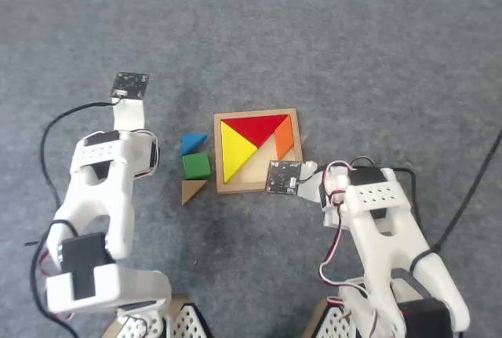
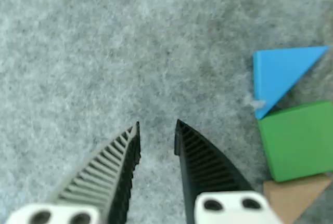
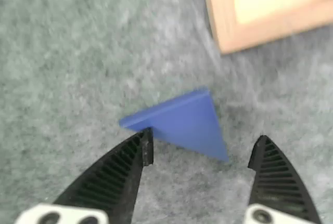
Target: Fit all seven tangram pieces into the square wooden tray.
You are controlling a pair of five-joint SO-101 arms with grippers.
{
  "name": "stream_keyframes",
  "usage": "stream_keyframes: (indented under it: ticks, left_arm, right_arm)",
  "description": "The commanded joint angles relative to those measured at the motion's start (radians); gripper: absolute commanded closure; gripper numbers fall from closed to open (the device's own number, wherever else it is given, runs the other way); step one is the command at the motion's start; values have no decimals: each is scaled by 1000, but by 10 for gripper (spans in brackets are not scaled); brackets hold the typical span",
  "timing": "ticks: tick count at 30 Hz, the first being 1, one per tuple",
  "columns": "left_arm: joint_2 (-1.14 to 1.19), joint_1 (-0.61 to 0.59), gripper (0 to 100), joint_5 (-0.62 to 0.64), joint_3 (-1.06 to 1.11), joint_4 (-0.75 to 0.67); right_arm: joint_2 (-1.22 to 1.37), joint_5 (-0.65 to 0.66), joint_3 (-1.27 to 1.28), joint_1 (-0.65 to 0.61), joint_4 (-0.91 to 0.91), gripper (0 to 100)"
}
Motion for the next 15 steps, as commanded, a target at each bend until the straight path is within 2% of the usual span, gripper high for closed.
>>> stream_keyframes:
  ticks: [1, 4, 9, 15]
  left_arm:
    - [-57, -5, 898, -8, -5, -26]
    - [-57, -5, 898, -8, -5, -23]
    - [-57, -6, 898, -38, -5, -21]
    - [-57, -6, 898, -41, -5, -18]
  right_arm:
    - [-2, 8, -8, -13, -42, 707]
    - [-2, -63, -8, -30, -77, 710]
    - [-2, -315, -8, -70, -154, 710]
    - [-2, -502, -8, -62, -136, 710]
